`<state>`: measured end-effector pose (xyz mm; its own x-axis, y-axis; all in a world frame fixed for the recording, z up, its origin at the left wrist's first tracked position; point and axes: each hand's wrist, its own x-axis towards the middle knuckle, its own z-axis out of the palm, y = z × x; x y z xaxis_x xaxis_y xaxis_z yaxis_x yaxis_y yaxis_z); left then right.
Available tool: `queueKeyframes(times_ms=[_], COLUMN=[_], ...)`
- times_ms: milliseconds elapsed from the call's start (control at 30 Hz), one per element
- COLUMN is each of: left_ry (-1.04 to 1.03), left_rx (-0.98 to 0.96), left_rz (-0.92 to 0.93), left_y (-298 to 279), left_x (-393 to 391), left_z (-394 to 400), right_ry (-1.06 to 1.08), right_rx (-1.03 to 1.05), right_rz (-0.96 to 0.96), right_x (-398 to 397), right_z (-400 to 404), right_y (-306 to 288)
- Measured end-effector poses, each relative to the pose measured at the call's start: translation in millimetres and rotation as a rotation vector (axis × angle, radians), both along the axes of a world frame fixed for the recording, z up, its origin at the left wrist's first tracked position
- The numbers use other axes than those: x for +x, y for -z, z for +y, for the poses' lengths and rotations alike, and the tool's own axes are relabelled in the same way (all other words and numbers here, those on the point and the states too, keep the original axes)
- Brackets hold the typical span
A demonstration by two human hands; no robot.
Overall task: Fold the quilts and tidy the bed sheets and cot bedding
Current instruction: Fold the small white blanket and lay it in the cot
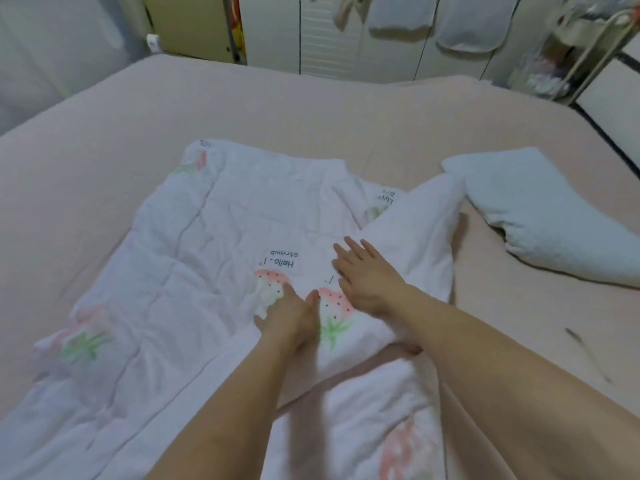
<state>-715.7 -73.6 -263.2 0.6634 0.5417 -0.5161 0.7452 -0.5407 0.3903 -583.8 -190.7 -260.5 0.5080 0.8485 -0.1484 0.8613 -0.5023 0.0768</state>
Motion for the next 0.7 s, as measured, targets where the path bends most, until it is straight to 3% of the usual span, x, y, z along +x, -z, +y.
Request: queueKeyframes(times_ms=[67,133,233,300,367,400,467,533,600,633,700], left_ry=[0.08,0.308,0.919,1.33,1.597,1.633,1.441,0.975,0.588,0.505,0.55], left_rx=[-0.01,0.106,0.4,0.483,0.576,0.537,0.24,-0.048,-0.192,-0.224,-0.183], left_rz=[-0.025,-0.166,-0.485,-0.63,-0.634,-0.564,-0.345,-0.211,-0.125,-0.041,0.121], left_y=[3,-2,-15,-25,-31,-33,-38,-44,-43,-41,-38], left_x=[7,8,7,5,6,10,21,31,41,45,43], left_z=[-3,-12,-36,-54,-70,-77,-90,-102,-107,-107,-106], right_ry=[-0.084,-0.02,0.445,0.819,1.069,1.143,1.208,1.248,1.38,1.472,1.552], right_rx=[-0.06,-0.08,0.019,0.047,0.049,0.035,0.067,0.26,0.512,0.65,0.851], right_rz=[0.012,0.022,-0.041,0.06,0.227,0.277,0.374,0.455,0.528,0.587,0.675], right_x=[12,18,24,27,30,31,33,34,34,36,36], right_z=[1,-2,-31,-62,-87,-98,-107,-111,-117,-121,-128], right_y=[2,2,3,-2,-5,-5,-4,-3,-5,-6,-8])
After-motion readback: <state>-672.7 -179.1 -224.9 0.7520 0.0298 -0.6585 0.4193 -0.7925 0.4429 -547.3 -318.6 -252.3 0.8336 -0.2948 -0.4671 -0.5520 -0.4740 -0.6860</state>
